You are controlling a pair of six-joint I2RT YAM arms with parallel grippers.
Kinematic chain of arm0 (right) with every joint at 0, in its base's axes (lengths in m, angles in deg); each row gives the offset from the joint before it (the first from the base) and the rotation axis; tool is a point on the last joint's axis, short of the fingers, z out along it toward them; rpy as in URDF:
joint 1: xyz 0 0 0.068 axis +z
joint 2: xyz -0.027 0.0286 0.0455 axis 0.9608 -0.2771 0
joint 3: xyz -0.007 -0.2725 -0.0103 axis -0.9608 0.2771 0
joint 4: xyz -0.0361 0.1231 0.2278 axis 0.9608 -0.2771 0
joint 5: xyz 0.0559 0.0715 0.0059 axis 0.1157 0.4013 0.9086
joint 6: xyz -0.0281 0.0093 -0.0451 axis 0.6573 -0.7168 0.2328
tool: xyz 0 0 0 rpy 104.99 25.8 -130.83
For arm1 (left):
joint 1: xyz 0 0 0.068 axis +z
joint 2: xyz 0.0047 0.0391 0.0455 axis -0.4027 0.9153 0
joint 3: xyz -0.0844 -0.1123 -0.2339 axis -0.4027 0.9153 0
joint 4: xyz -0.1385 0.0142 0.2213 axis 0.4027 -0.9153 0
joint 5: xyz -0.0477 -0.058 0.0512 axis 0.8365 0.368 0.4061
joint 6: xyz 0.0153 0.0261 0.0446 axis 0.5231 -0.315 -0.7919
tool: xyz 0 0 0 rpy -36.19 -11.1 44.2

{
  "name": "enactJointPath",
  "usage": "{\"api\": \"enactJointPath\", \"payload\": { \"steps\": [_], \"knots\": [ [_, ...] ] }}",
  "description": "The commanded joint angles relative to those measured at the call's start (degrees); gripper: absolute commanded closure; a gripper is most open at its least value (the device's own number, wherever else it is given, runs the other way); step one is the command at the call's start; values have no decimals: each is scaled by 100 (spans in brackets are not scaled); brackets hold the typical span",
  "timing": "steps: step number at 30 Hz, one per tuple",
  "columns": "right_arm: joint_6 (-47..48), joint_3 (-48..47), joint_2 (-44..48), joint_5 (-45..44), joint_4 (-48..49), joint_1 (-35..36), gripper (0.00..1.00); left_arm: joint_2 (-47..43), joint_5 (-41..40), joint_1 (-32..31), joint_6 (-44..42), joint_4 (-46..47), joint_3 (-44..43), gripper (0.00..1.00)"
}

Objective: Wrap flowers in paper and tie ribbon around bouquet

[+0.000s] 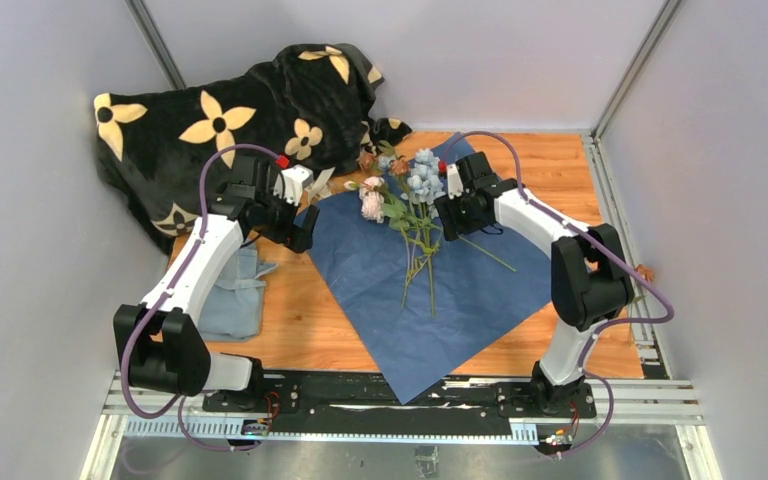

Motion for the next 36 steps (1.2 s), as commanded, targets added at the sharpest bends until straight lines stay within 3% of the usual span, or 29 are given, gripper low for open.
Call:
{"api": "enactJointPath", "payload": {
  "steps": [1,7,12,15,19,24,31,36],
  "knots": [
    [666,-26,-117,-434,-889,-88,42,47,277,16,78,75,-26,3],
    [612,-140,-578,-363,-778,-134,53,687,677,-561,273,184,-461,13],
    [325,-149,-579,-3,-655,-132,85,1695,278,-1073,735,826,-888,26],
    [3,59,-285,145,-491,-132,100,2036,439,-1173,1184,1478,-870,34],
    [-646,556,352,26,-99,-128,100,2271,582,-1709,1464,2257,-683,36],
    [-888,855,528,450,352,0,100,2888,656,-2485,1523,2577,-1020,30],
    [-1943,1289,525,918,872,15,100,3421,638,-2762,1828,2959,-959,25],
    [-2583,1491,318,1168,1258,17,96,3521,309,-2807,1707,3031,-817,29]
  ]
}}
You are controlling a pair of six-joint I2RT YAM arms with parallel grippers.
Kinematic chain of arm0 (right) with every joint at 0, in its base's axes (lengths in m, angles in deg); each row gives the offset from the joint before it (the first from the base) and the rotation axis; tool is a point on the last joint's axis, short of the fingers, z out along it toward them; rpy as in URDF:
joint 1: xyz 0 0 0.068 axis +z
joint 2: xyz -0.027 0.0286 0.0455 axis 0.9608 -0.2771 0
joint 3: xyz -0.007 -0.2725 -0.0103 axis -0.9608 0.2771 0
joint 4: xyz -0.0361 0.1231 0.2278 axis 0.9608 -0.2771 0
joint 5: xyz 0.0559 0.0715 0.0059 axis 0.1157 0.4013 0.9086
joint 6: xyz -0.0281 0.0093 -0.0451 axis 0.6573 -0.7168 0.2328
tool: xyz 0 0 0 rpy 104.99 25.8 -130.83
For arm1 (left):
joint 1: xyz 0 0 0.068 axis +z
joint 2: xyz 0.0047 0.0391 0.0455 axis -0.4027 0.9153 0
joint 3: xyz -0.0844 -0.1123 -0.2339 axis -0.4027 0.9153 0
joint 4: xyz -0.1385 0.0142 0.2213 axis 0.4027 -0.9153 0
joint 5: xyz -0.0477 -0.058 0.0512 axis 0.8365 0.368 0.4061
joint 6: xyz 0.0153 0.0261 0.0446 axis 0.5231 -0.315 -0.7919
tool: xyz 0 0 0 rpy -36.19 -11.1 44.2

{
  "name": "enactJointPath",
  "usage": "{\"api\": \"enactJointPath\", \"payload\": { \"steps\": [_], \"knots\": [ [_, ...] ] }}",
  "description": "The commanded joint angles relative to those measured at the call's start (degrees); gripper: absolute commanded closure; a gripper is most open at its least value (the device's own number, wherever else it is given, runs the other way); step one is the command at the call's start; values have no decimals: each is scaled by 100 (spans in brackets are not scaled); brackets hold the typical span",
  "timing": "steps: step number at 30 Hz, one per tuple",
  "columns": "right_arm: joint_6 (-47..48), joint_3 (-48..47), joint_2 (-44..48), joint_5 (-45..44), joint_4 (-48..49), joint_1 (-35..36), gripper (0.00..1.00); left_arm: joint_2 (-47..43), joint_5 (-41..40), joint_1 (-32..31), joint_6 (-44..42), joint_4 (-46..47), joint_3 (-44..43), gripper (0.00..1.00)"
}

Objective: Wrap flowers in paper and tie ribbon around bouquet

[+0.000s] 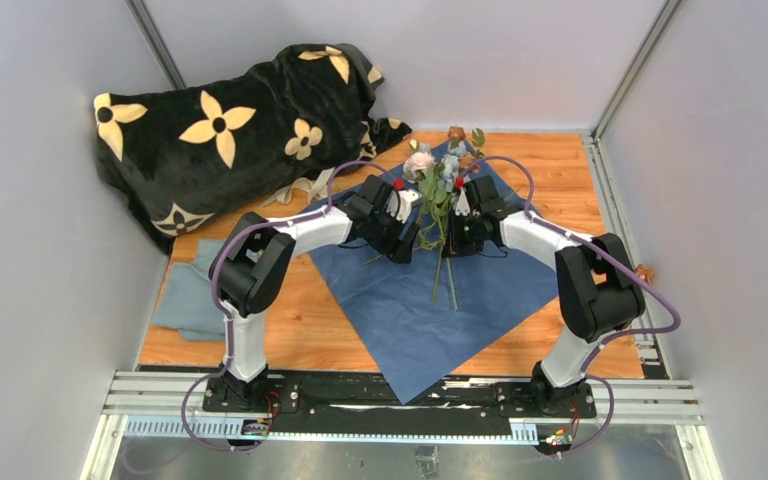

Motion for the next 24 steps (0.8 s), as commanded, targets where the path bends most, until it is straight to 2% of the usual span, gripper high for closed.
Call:
{"api": "enactJointPath", "payload": {
  "steps": [1,5,9,13,19,24],
  "knots": [
    [-814,136,-219,392,517,63,95,37,-281,-30,-46,257,116,30],
    [-1116,179,-313,290,547,63,90,-99,-148,-27,-122,-111,-46,30],
    [-1098,239,-277,139,505,63,82,-370,39,-27,-1060,-953,-554,27],
    [-1123,207,-373,211,506,63,75,-279,-1099,-29,-1507,-1223,-581,22],
    [-1177,176,-399,217,544,63,73,29,-1763,-27,-1747,-1168,-273,20],
    [-1214,176,-502,288,662,72,74,270,-1447,-26,-1557,-1368,-231,23]
  ]
}}
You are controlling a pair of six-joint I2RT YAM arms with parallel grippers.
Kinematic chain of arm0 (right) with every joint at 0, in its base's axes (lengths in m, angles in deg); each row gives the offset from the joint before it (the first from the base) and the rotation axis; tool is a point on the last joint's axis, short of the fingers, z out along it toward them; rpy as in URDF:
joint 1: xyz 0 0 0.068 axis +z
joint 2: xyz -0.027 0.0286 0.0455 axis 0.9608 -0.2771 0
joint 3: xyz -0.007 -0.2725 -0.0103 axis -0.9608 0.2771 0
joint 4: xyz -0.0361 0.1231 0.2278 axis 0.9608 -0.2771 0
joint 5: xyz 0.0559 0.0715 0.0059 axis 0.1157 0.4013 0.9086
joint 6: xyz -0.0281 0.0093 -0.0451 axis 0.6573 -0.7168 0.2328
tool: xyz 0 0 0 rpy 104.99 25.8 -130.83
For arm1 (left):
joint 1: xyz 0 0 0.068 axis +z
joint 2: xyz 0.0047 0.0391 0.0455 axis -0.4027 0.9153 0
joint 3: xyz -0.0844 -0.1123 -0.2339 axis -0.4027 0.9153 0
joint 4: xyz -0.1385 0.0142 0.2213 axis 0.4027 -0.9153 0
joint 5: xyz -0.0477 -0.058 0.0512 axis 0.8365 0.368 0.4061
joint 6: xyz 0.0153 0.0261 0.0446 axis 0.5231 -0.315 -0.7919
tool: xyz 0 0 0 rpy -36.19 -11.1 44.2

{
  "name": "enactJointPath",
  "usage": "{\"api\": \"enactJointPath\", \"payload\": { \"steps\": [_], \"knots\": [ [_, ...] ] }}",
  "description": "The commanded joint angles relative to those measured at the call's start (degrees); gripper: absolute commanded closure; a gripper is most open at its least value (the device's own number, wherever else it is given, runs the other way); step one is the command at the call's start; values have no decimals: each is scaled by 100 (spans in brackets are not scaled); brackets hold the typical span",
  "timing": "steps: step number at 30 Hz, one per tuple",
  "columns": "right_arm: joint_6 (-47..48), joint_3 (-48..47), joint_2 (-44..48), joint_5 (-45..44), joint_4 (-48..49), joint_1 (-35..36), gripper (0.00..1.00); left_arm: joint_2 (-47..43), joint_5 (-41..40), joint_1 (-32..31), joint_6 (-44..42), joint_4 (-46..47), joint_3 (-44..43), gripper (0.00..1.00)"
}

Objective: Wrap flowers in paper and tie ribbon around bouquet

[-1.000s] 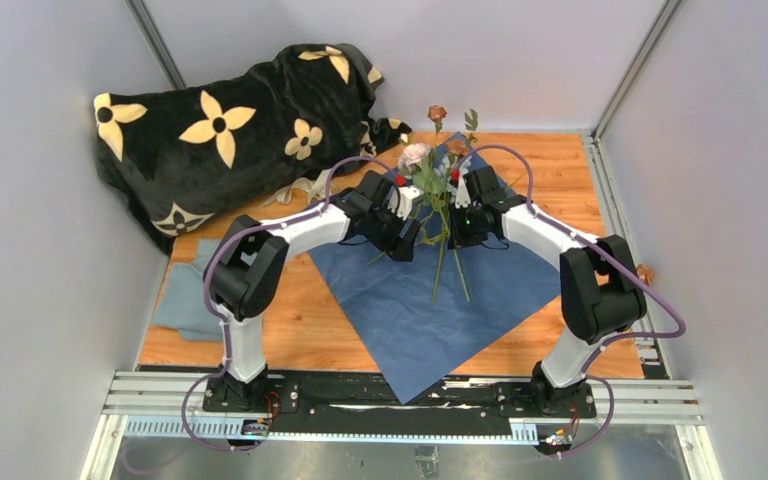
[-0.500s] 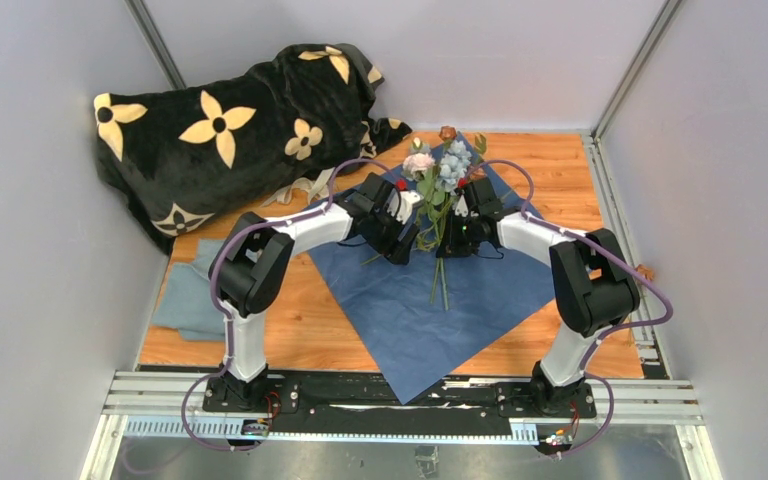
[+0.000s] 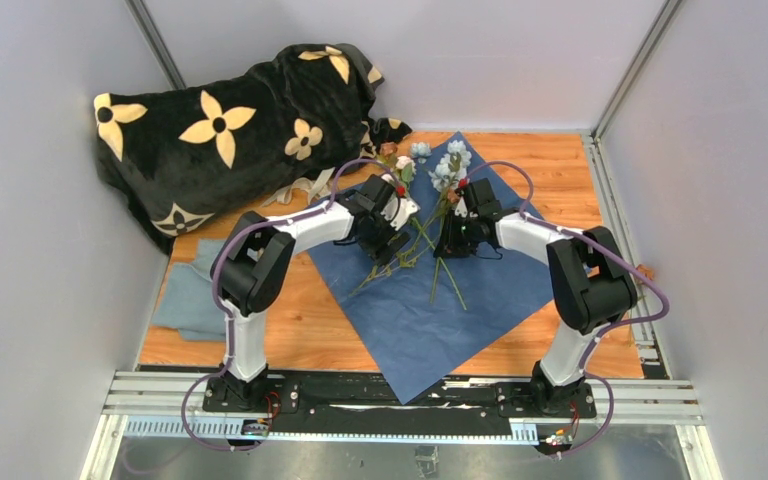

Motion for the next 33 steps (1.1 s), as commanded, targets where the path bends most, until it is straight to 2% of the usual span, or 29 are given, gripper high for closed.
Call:
{"api": "enactJointPath", "payload": {
  "steps": [1,3,7,12,21,27,30,33],
  "knots": [
    [-142,48,-188,92,109,66,74,287,211,-20,82,-342,57,25],
    [-225,77,-221,170,243,72,77,348,615,-35,234,-399,32,33],
    [-360,140,-162,219,448,93,92,281,1463,-182,414,-427,-69,43],
    [-358,193,170,86,465,167,96,163,2189,-426,429,-335,-170,42],
    [-391,202,428,101,345,169,96,278,2666,-597,607,228,-226,40],
    [-497,288,566,41,239,169,90,375,2706,-685,1098,1143,43,40],
    [-421,313,581,-55,-36,173,77,436,2722,-688,1382,1448,175,41],
    [-99,205,791,-552,-633,156,63,469,2540,-688,1538,1457,223,41]
  ]
}}
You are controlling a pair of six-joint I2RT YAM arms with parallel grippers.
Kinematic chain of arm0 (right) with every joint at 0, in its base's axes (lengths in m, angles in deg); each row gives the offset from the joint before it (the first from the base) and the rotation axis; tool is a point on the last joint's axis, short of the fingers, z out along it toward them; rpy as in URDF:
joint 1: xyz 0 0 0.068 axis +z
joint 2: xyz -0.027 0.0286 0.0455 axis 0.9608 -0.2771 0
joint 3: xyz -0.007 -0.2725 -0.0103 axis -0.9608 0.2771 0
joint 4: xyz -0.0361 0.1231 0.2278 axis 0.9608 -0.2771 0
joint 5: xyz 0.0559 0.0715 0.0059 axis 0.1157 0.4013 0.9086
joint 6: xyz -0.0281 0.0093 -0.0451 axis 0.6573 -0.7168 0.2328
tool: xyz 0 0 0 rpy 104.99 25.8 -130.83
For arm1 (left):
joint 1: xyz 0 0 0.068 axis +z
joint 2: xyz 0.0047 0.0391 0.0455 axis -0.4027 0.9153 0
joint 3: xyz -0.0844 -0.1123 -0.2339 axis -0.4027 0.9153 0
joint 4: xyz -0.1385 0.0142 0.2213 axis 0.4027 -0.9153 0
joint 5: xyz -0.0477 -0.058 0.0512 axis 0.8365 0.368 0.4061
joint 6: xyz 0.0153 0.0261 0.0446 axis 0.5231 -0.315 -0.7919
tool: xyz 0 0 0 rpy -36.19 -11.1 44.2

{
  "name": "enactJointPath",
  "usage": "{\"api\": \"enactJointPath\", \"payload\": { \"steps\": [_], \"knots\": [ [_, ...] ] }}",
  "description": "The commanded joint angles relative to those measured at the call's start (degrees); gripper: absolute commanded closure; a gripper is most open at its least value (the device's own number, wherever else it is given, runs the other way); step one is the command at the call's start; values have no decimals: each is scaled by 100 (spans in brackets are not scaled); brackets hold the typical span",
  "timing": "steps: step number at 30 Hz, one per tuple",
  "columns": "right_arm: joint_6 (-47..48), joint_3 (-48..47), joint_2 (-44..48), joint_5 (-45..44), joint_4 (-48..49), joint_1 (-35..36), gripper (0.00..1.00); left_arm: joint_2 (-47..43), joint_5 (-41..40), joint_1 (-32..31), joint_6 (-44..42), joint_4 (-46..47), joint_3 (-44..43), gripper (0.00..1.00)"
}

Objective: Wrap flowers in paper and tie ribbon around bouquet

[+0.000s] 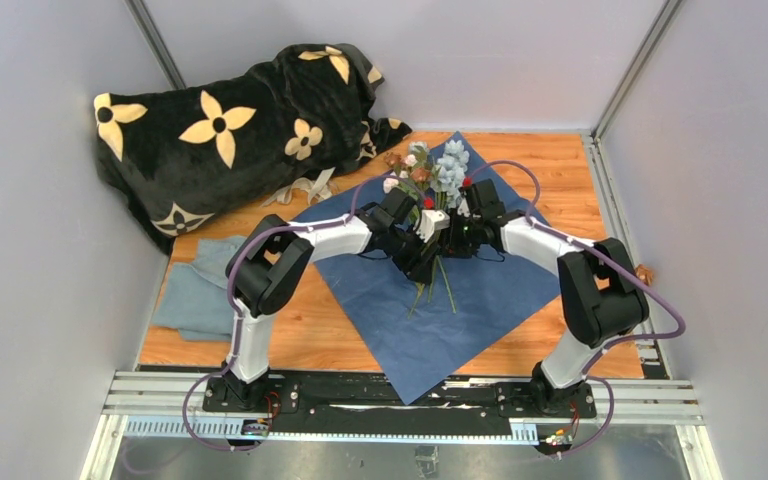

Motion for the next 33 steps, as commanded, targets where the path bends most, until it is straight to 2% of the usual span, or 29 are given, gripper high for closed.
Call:
{"api": "enactJointPath", "payload": {
  "steps": [1,8,12,14,18,22,26,30,33],
  "knots": [
    [374,-35,391,-762,-966,61,60,123,-99,-50,369,360,133,41],
    [1050,-351,1369,-2445,-1957,-439,37,23,-290,-41,311,309,184,40],
    [1272,-191,1819,-3247,-2221,-1560,30,-136,-317,-41,284,324,234,37],
    [1475,-52,1870,-3598,-2153,-2531,30,-231,-411,-43,88,208,198,34],
    [1852,48,1398,-4718,-1910,-3787,33,-400,-729,-41,-275,-289,-41,24],
    [1614,85,787,-4449,-1682,-4876,34,-552,-860,-32,-598,-836,-311,18],
    [1533,181,308,-4465,-1359,-5276,35,-649,-957,-23,-865,-1366,-626,11],
    [1584,50,-2,-4511,-1428,-5388,36,-693,-1049,9,-969,-1540,-777,10],
    [1598,107,105,-4689,-1382,-5428,37,-705,-1109,29,-974,-1550,-766,10]
  ]
}}
